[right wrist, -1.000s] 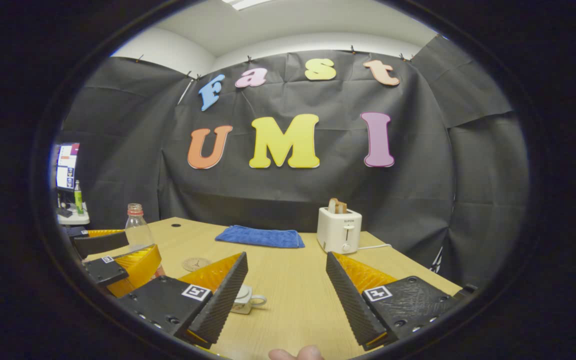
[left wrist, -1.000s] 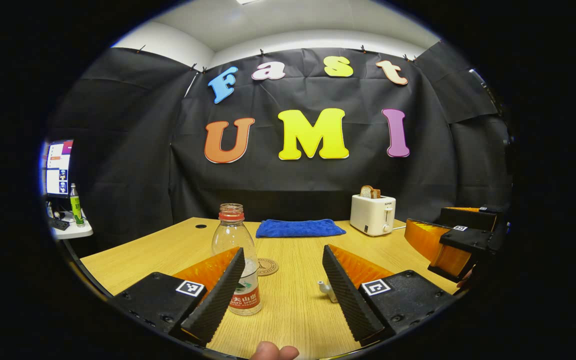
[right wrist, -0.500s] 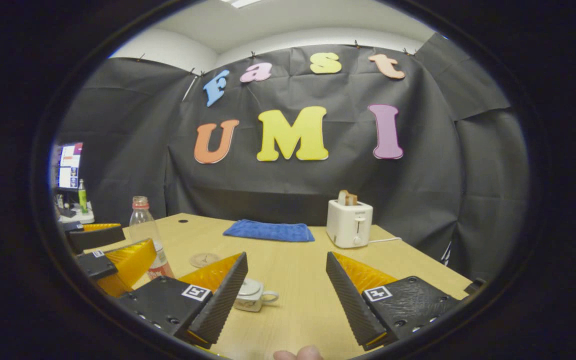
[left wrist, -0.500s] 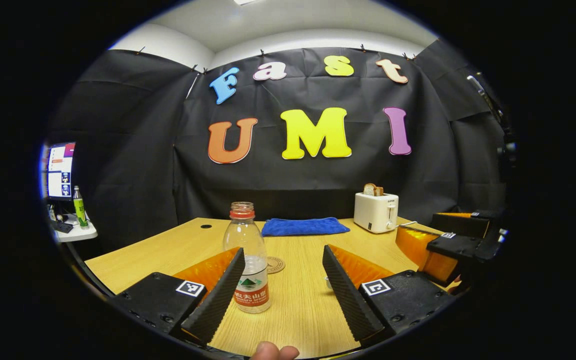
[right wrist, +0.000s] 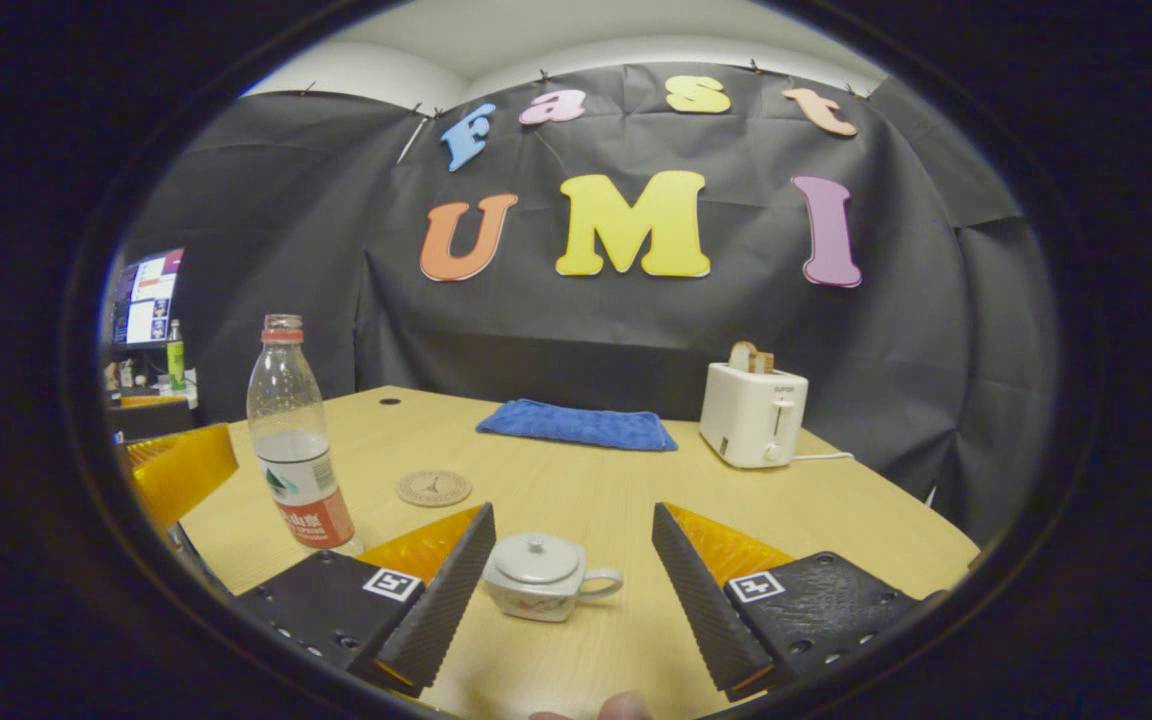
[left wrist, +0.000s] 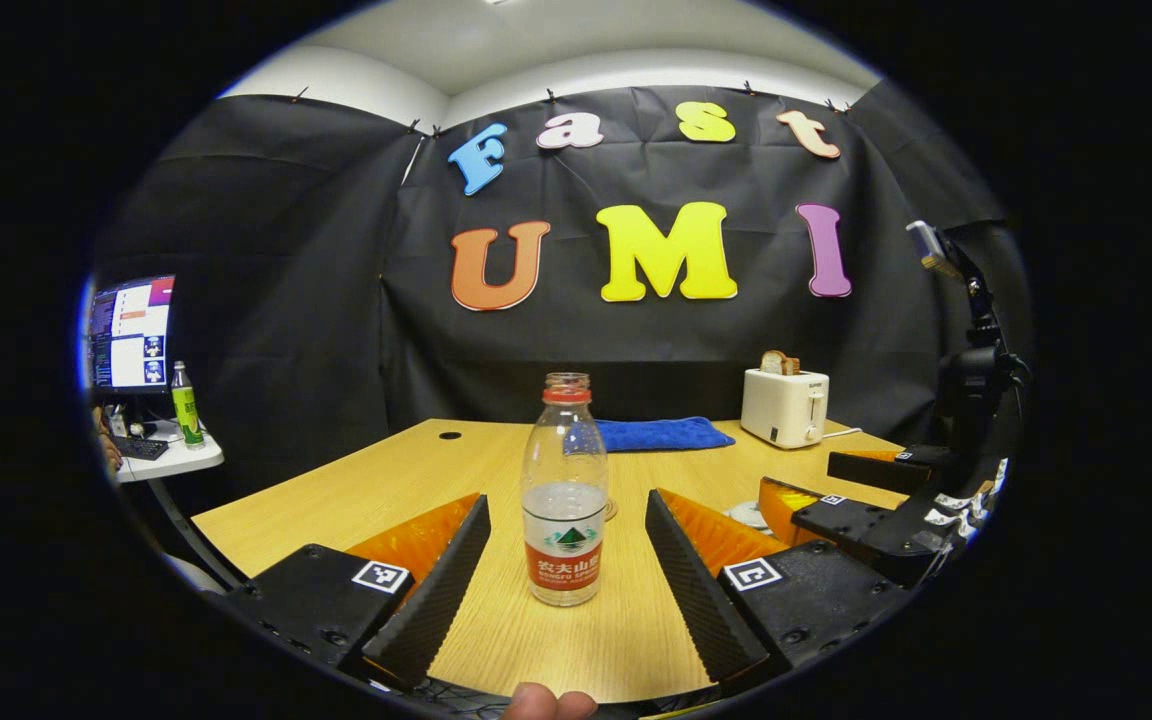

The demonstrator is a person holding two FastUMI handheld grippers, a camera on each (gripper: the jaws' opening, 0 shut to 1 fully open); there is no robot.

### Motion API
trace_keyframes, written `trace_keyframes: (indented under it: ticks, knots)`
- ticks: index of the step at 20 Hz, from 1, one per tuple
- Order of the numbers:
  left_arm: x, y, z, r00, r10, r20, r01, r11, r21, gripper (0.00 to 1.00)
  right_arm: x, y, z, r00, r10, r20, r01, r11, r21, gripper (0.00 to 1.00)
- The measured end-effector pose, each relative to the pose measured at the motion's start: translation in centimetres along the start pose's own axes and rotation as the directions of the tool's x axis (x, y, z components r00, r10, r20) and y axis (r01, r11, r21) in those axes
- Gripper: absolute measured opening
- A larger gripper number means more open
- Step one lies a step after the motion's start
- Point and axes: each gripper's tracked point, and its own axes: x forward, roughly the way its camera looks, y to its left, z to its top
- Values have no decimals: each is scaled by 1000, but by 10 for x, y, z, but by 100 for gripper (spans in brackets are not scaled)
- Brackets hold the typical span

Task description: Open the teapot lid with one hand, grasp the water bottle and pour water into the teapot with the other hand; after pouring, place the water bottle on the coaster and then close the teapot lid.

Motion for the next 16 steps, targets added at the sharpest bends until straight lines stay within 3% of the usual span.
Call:
trace_keyframes:
  ticks: [6, 8, 9, 11, 12, 13, 14, 16]
  knots:
    - [1, 24, -9, 999, 49, -20, -49, 999, -9, 98, 28, 10, -13, 999, 7, -48, -8, 1000, -21, 97]
    - [3, 28, -11, 998, 57, -25, -57, 998, -13, 98, 34, 12, -13, 999, 16, -52, -17, 1000, -19, 82]
    - [2, 30, -11, 998, 59, -27, -60, 998, -17, 98, 37, 13, -15, 998, 21, -58, -23, 1000, -18, 80]
    - [2, 30, -12, 998, 59, -30, -60, 998, -19, 98, 38, 16, -15, 998, 31, -63, -32, 999, -19, 64]
    - [2, 31, -13, 998, 58, -30, -58, 998, -18, 98, 39, 17, -13, 997, 35, -63, -37, 999, -23, 51]
    - [3, 30, -13, 998, 56, -32, -57, 998, -16, 98, 41, 14, -13, 998, 23, -63, -25, 999, -30, 53]
    - [3, 30, -14, 998, 54, -34, -54, 998, -15, 98, 41, 14, -15, 998, 21, -67, -24, 999, -33, 37]
    - [3, 29, -13, 998, 51, -34, -51, 999, -14, 98, 42, 15, -16, 997, 26, -79, -27, 999, -20, 25]
